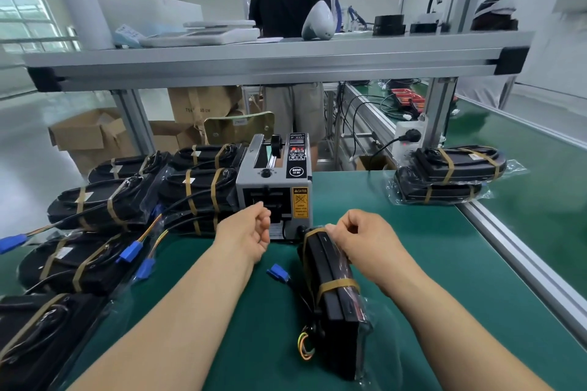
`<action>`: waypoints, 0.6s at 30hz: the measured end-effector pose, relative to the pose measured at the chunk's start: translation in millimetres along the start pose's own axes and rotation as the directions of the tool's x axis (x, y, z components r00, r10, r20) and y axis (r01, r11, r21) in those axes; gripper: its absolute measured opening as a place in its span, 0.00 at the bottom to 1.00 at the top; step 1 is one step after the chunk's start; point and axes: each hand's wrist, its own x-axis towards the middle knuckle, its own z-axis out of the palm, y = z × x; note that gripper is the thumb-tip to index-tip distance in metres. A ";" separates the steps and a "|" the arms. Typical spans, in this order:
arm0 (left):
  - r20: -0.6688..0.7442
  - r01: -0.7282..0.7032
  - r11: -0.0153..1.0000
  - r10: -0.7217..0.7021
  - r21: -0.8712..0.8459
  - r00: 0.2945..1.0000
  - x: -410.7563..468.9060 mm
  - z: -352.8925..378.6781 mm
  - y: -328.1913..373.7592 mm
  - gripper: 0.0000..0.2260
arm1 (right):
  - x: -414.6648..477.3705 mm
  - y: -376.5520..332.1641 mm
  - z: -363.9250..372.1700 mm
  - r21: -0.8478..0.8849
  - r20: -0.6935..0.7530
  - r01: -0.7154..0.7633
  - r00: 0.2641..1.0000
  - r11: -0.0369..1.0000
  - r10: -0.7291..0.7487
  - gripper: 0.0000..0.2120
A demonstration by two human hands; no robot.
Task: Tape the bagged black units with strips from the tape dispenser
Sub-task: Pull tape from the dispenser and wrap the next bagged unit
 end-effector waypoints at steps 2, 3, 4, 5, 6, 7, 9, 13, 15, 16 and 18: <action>0.004 0.008 1.000 -0.008 -0.014 1.000 2.5 5.7 3.5 0.11 | 0.3 1.0 0.3 0.007 0.000 0.001 1.000 1.000 -0.001 0.16; 0.003 0.014 1.000 -0.014 -0.020 1.000 2.9 8.3 5.4 0.11 | 0.6 1.3 0.5 0.014 0.000 -0.002 1.000 1.000 0.002 0.16; 0.000 0.023 0.999 -0.023 -0.031 1.000 2.8 10.3 7.3 0.10 | 0.9 1.4 0.8 0.018 0.000 -0.004 1.000 1.000 0.004 0.16; -0.005 0.032 0.998 -0.032 -0.046 0.999 2.8 11.9 9.1 0.09 | 1.2 1.6 1.2 0.020 0.000 -0.006 1.000 1.000 0.006 0.16; -0.011 0.037 0.997 -0.037 -0.063 0.999 2.9 13.3 10.9 0.09 | 1.4 1.6 1.8 0.021 -0.002 -0.005 1.000 1.000 0.005 0.16; -0.015 0.042 0.996 -0.043 -0.076 0.999 2.6 14.4 12.3 0.08 | 1.5 1.7 2.5 0.025 -0.004 -0.003 1.000 1.000 0.004 0.16; -0.015 0.060 0.995 -0.062 -0.080 0.998 2.1 15.1 12.0 0.08 | 1.1 1.5 3.6 0.032 -0.006 -0.001 1.000 0.999 0.001 0.16; -0.034 0.064 0.992 -0.068 -0.105 0.997 1.5 14.6 6.4 0.09 | 0.2 0.4 4.3 0.037 -0.010 -0.005 1.000 0.999 0.005 0.16; -0.050 0.055 0.992 -0.061 -0.115 0.997 2.7 17.2 6.0 0.07 | 0.6 0.9 4.4 0.043 -0.012 -0.005 1.000 0.999 0.005 0.16; -0.064 0.045 0.992 -0.053 -0.119 0.997 3.8 19.1 6.2 0.06 | 0.4 1.0 4.7 0.043 -0.012 -0.003 1.000 0.999 0.004 0.16; -0.117 0.015 0.992 -0.030 -0.123 0.993 3.7 24.2 5.7 0.05 | -0.1 1.0 5.3 0.040 -0.015 -0.001 1.000 0.999 0.002 0.16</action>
